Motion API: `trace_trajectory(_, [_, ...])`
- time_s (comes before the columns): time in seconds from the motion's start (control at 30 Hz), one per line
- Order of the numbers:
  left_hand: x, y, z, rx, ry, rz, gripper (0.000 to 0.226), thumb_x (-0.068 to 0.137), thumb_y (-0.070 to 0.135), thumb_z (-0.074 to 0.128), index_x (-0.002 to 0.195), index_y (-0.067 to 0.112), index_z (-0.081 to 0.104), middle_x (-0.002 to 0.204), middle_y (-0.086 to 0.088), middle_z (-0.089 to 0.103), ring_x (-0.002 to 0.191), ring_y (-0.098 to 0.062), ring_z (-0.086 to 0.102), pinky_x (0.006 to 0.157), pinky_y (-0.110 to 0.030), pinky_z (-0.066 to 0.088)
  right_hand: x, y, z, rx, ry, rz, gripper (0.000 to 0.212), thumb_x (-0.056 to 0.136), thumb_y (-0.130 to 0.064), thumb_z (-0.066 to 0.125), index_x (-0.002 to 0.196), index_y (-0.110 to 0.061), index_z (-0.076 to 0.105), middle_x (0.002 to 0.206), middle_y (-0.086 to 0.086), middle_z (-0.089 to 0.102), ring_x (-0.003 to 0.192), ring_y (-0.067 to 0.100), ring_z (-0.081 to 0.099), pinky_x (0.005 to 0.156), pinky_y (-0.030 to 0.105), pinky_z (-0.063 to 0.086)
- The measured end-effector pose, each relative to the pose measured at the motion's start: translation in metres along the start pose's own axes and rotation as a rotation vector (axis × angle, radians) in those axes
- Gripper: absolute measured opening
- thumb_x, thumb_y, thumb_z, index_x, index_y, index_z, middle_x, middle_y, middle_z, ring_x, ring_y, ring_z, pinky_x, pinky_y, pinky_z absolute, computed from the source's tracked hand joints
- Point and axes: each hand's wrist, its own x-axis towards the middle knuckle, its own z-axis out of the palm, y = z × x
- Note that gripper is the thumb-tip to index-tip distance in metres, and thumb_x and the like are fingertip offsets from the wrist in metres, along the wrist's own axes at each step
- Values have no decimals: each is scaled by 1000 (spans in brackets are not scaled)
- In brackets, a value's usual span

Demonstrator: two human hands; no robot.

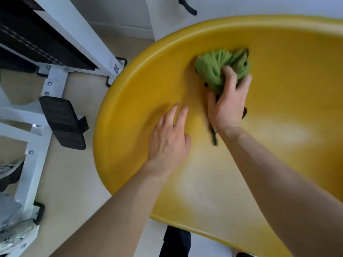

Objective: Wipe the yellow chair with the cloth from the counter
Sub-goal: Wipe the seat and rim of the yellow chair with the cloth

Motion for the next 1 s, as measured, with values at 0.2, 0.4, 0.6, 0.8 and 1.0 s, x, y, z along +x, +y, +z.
trace_trajectory(0.2, [48, 20, 36, 0, -122, -19, 52, 90, 21, 58, 141, 26, 48, 153, -2, 39, 131, -30, 45, 101, -43, 42, -46, 71, 24, -383, -287, -225, 50, 81, -22, 65, 128, -19, 49, 120, 29, 52, 103, 44, 49, 84, 52, 49])
trace_trajectory(0.4, [14, 29, 99, -31, -608, -31, 45, 99, 30, 49, 143, 20, 45, 144, -3, 45, 132, -27, 43, 108, -41, 39, -169, 122, -14, -533, -956, -233, 63, 82, -42, 67, 138, -32, 38, 136, 17, 40, 121, 44, 46, 84, 50, 52])
trace_trajectory(0.6, [37, 64, 95, -25, -502, -59, 48, 98, 31, 50, 145, 25, 41, 142, -2, 44, 132, -27, 43, 104, -41, 41, -57, 181, -47, -649, -590, -738, 47, 76, -23, 78, 121, -29, 62, 121, 15, 40, 98, 39, 51, 71, 46, 49])
trace_trajectory(0.8, [54, 111, 107, -159, -305, 20, 56, 96, 27, 53, 149, 33, 36, 141, -3, 44, 122, -30, 50, 93, -40, 43, -28, 194, -84, -732, -16, -337, 41, 90, -23, 53, 130, -23, 58, 130, 18, 38, 115, 36, 39, 85, 48, 38])
trace_trajectory(1.0, [-16, 120, 170, -42, -742, -49, 41, 96, 32, 58, 134, 24, 45, 137, -2, 46, 123, -29, 51, 95, -42, 46, -197, 200, -85, -541, -645, 10, 63, 70, -49, 78, 122, -20, 57, 114, 17, 55, 99, 41, 53, 76, 51, 53])
